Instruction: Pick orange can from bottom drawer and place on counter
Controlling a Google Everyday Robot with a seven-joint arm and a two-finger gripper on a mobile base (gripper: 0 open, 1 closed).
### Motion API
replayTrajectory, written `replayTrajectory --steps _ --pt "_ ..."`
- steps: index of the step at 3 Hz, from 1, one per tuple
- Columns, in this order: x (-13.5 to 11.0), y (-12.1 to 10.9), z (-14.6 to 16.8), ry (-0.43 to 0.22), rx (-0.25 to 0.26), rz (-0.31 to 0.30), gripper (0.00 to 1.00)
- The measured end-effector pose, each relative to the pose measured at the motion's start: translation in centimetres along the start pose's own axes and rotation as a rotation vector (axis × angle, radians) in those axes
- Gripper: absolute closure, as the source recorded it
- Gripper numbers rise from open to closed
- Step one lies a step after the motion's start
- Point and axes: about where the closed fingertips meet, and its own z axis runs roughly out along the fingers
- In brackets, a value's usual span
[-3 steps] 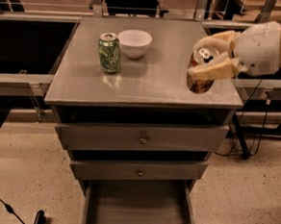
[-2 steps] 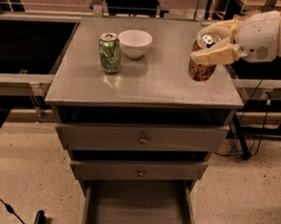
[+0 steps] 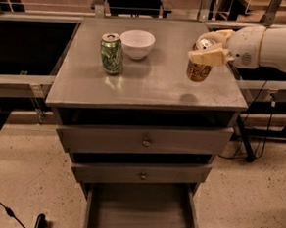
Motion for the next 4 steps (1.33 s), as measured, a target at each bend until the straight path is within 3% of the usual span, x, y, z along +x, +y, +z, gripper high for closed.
replayTrajectory --steps 1,2,3,4 --pt "1.8 -1.3 1.2 -0.004 0.046 0.069 1.00" --pt "2.9 -2.0 1.8 -0.008 0.060 0.121 0.82" --pt "4.2 -2.2 2.6 -0.027 0.012 0.175 0.59" --pt "4.5 -2.1 2.7 -0.030 -0.001 0.184 0.36"
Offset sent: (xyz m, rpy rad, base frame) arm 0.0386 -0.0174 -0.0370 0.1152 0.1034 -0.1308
